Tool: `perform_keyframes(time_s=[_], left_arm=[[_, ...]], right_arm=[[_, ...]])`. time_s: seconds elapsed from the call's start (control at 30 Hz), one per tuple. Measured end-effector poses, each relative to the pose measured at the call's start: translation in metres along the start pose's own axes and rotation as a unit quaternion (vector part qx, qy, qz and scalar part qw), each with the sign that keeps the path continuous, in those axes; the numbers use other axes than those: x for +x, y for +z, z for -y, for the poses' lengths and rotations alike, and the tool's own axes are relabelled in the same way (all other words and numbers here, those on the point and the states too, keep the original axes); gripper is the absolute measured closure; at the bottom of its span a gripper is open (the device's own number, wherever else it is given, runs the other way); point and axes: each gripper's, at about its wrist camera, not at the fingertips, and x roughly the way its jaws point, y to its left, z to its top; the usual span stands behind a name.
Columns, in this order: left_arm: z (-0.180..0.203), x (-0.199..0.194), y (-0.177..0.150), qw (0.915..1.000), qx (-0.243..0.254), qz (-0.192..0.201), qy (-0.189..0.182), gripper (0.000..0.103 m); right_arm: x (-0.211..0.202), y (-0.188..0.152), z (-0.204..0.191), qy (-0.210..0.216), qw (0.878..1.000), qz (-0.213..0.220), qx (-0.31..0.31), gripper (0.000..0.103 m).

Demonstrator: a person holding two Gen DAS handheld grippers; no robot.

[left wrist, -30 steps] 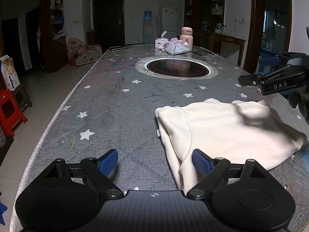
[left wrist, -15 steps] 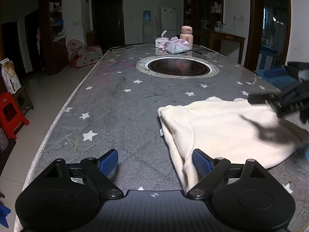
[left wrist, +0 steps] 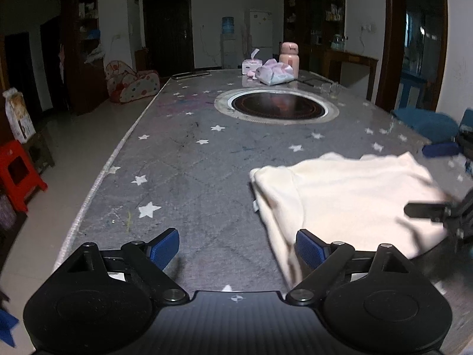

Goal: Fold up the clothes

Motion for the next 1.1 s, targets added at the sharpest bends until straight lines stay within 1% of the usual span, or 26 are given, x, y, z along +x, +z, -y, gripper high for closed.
perform_keyframes(time_s=[0.1, 0.27, 0.4, 0.47, 0.6, 0.73, 0.9, 0.97, 1.1], left_arm=[[0.007, -0.002, -0.002, 0.9998, 0.003, 0.000, -0.017, 0.013], [0.025, 0.003, -0.011, 0.9990, 0.043, -0.007, -0.010, 0.013], [0.024, -0.002, -0.011, 0.9990, 0.042, -0.006, -0.013, 0.012], [0.026, -0.005, -0.011, 0.9989, 0.042, 0.001, -0.019, 0.010], [0.032, 0.001, -0.016, 0.9982, 0.058, -0.008, -0.010, 0.010], [0.021, 0.003, -0.015, 0.9991, 0.035, -0.021, -0.013, 0.010], [0.009, 0.004, -0.012, 0.9993, 0.009, -0.035, -0.014, 0.002], [0.006, 0.006, -0.012, 0.9989, -0.002, -0.044, -0.019, 0.000], [0.000, 0.010, -0.014, 0.9972, -0.027, -0.064, -0.027, 0.000]], right_arm=[[-0.009, -0.004, -0.009, 0.018, 1.000, 0.002, -0.004, 0.000], [-0.004, -0.018, -0.020, 0.016, 0.999, -0.025, -0.024, 0.000], [-0.009, -0.016, -0.022, 0.013, 0.999, -0.018, -0.028, 0.000], [-0.009, -0.008, -0.021, 0.015, 1.000, -0.007, -0.023, 0.000], [0.004, -0.002, -0.026, 0.026, 0.999, -0.008, -0.018, 0.000], [0.011, -0.006, -0.034, 0.033, 0.999, -0.022, -0.030, 0.000], [0.000, 0.004, -0.036, 0.036, 0.998, -0.009, -0.044, 0.000], [-0.002, 0.009, -0.039, 0.045, 0.998, -0.007, -0.050, 0.000], [-0.002, 0.014, -0.050, 0.066, 0.996, -0.011, -0.066, 0.000]])
